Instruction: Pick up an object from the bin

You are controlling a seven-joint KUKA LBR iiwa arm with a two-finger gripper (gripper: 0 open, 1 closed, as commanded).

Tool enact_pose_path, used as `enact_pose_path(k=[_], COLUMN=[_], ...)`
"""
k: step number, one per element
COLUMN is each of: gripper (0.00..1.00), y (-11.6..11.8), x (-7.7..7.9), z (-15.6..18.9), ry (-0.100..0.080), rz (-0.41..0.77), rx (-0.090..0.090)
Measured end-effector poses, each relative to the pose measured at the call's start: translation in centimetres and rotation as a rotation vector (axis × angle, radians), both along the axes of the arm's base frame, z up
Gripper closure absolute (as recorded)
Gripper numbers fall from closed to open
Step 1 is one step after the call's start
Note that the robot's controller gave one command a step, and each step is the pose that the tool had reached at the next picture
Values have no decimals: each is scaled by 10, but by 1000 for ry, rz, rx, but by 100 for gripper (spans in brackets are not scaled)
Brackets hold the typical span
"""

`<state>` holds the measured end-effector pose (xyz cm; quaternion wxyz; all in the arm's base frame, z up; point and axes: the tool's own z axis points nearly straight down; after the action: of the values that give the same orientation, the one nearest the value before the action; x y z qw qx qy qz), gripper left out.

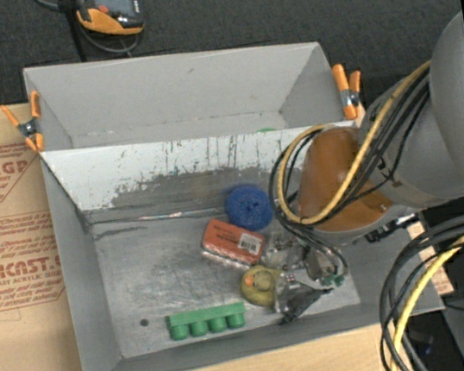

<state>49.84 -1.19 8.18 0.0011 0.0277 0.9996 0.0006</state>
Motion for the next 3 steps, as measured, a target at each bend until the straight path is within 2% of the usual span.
enact_pose_path(k=[2, 3], gripper=[100, 100], y=[0, 7], x=[0, -6], z=[1, 42], ry=[0, -1], rz=[1, 171], rx=[0, -2])
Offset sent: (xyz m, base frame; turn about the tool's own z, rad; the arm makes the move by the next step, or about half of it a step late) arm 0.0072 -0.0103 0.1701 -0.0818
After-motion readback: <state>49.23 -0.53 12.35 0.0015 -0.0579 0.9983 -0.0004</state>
